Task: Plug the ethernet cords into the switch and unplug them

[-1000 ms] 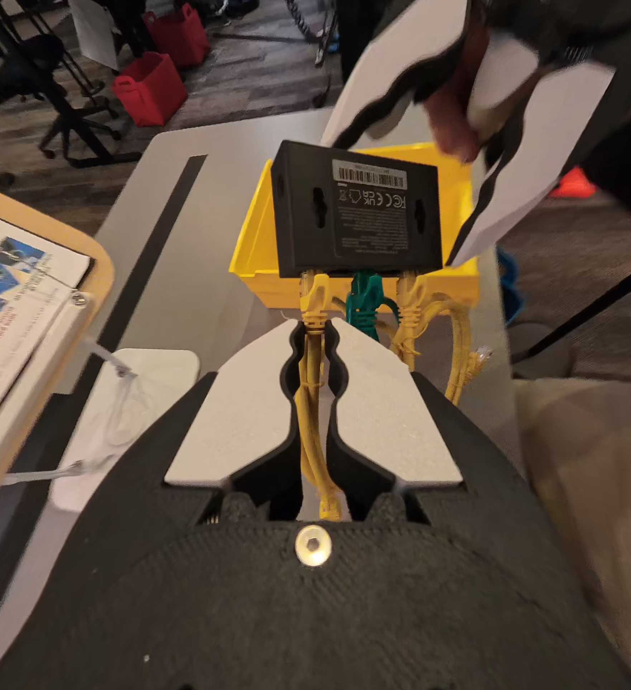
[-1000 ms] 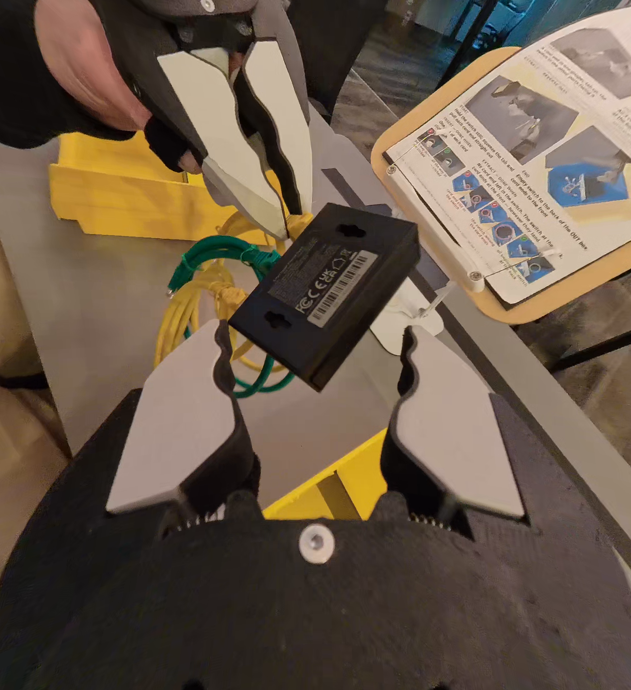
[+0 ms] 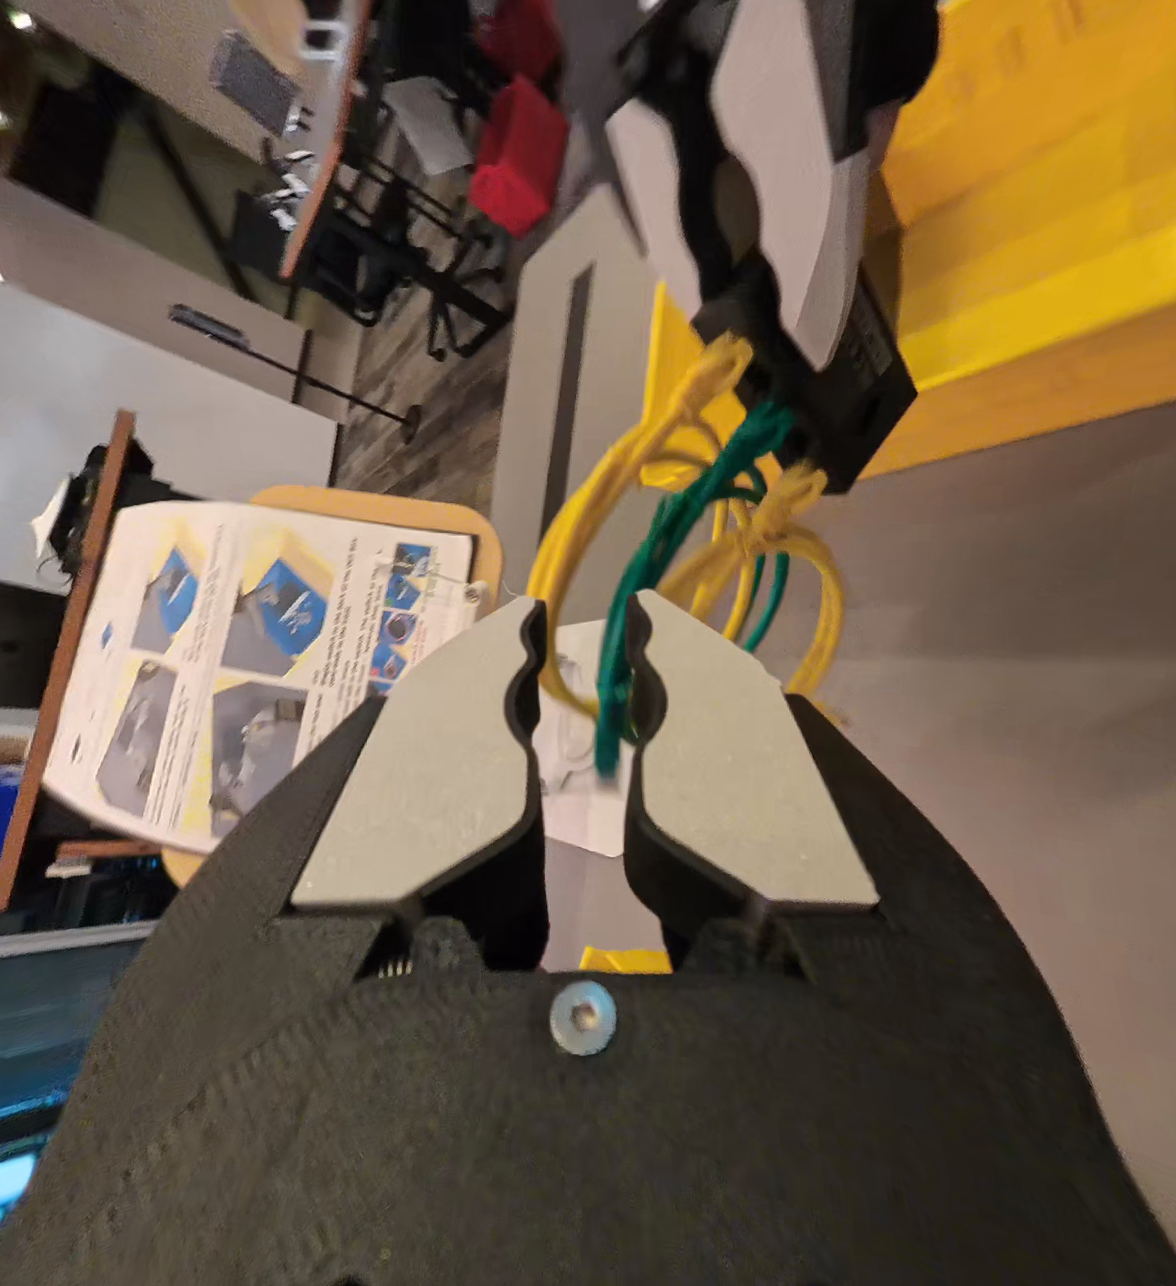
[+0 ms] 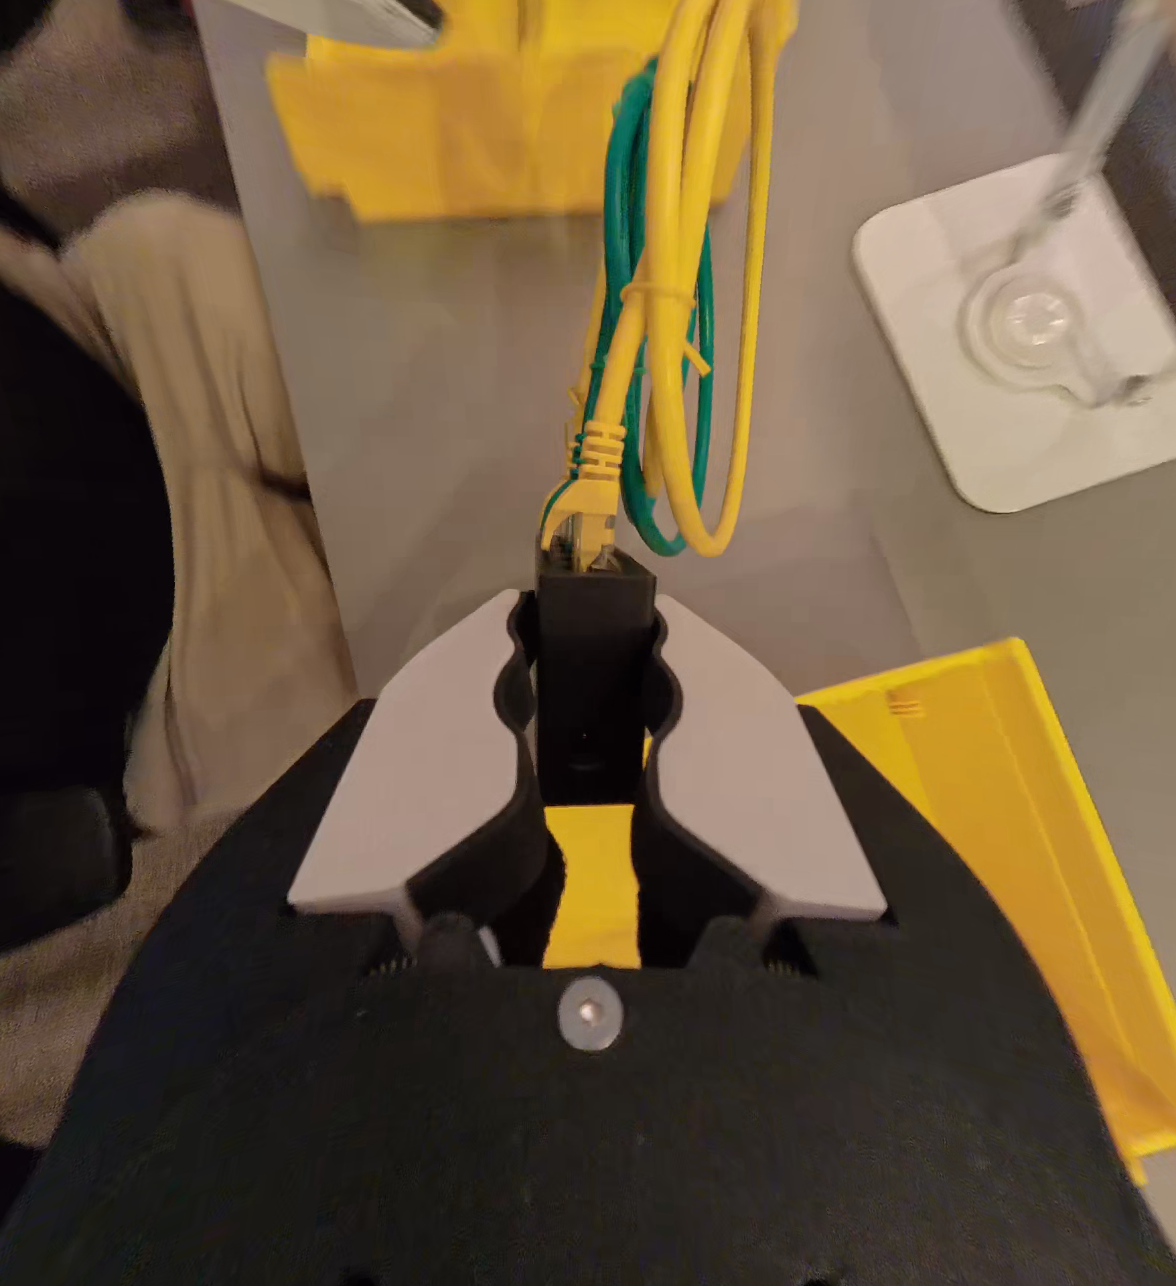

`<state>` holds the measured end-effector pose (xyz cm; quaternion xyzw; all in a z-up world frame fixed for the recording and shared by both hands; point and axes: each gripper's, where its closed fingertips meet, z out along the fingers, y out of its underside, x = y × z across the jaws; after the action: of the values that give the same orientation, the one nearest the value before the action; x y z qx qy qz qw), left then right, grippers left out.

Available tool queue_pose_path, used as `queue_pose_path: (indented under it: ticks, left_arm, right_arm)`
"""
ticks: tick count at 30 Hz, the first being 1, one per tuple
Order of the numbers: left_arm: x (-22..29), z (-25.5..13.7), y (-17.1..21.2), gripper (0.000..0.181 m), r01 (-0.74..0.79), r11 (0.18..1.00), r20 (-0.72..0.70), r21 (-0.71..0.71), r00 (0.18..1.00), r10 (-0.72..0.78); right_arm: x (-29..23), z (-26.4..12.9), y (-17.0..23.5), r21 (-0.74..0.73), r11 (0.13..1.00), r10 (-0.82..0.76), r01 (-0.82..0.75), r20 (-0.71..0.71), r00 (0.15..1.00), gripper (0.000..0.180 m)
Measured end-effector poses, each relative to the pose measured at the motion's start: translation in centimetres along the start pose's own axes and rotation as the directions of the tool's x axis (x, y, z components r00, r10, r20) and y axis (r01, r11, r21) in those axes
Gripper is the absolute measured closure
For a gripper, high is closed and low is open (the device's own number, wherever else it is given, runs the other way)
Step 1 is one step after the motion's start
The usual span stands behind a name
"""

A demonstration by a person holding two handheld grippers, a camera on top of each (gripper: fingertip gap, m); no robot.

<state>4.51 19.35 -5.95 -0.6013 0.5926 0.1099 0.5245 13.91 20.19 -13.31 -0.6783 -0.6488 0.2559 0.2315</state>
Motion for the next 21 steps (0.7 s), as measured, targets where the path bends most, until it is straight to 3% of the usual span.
queue_pose_path:
  ticks: [1, 4, 9, 14, 21]
  left_arm:
    - [-0.7, -0.7, 0.1, 0.160, 0.023, 1.000, 0.023, 0.009, 0.999, -0.023]
    - [-1.5, -2.4, 0.8, 0.160, 0.035, 0.999, 0.056, 0.011, 0.998, -0.036]
    - [-0.7, -3.1, 5.1, 0.159, 0.066, 0.993, 0.060, -0.094, 0.996, -0.060]
    - [1.2, -3.5, 8.9, 0.158, 0.120, 0.980, 0.040, -0.158, 0.993, -0.115]
    - [2.9, -4.1, 12.5, 0.158, 0.224, 0.954, 0.009, -0.198, 0.974, -0.226]
  right_arm:
    - [0.7, -1.1, 0.0, 0.077, 0.996, 0.045, -0.043, -0.025, 0.999, 0.153]
    - [2.9, -4.4, 1.3, 0.281, 0.942, 0.205, -0.181, -0.055, 0.977, 0.153]
    - [8.1, -7.2, 7.2, 0.510, 0.744, 0.527, -0.432, -0.052, 0.848, 0.153]
    - [10.3, -5.6, 12.4, 0.506, 0.622, 0.692, -0.597, 0.002, 0.722, 0.153]
    - [11.4, -3.3, 16.3, 0.325, 0.659, 0.747, -0.679, -0.179, 0.640, 0.153]
